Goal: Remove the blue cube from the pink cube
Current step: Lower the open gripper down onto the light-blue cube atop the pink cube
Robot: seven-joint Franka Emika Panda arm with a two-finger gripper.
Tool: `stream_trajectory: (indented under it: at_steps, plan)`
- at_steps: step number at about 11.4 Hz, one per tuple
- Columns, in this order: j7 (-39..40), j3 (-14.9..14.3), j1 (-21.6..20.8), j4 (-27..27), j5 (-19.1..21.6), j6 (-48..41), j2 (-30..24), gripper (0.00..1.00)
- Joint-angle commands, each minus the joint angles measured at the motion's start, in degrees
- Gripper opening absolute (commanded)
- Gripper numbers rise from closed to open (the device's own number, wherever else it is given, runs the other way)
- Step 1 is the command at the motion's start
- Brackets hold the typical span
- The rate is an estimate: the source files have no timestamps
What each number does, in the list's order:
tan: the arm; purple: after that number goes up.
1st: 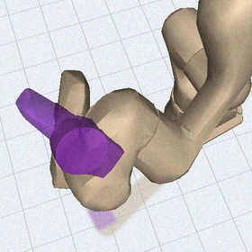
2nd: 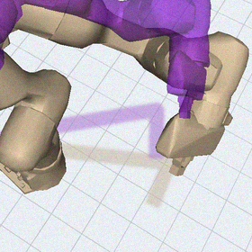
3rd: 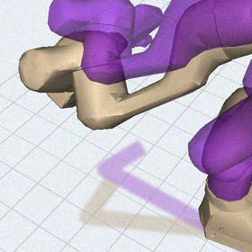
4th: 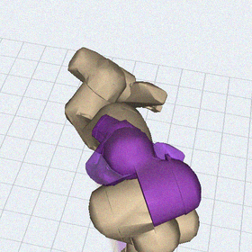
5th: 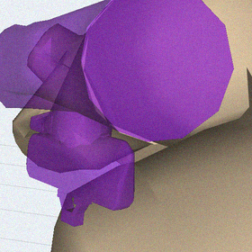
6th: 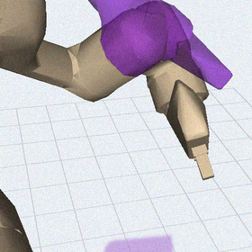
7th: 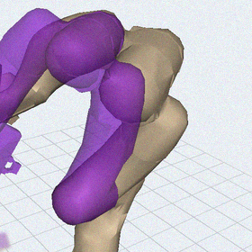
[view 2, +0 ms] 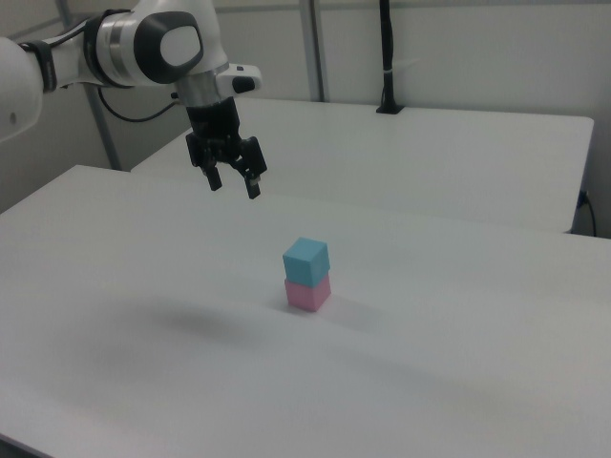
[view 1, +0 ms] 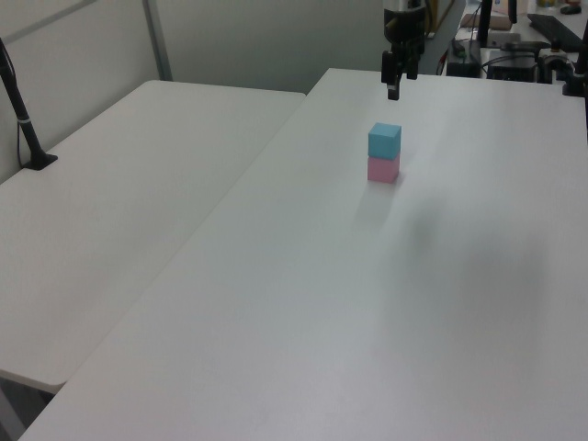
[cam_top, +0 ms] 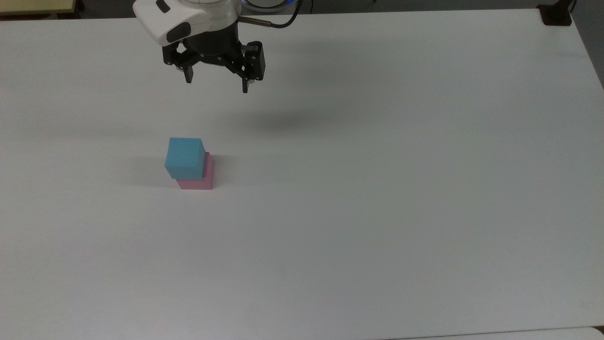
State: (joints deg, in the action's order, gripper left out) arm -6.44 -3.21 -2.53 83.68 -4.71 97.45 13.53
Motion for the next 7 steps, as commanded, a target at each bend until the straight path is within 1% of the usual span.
stream_trajectory:
  at_steps: [1, 5, 6, 7]
  plan:
    - [-0.2, -0.6, 0.0, 1.6, 2.1, -1.3, -1.8, 1.0]
    - [0.5, -0.7, 0.2, 1.5, 2.1, -0.9, -1.5, 1.0]
    - [3.6, -1.1, 0.4, 1.3, 2.2, -0.6, -1.1, 1.0]
    - [6.9, -1.1, 1.8, 1.4, 2.1, 0.7, -0.6, 1.0]
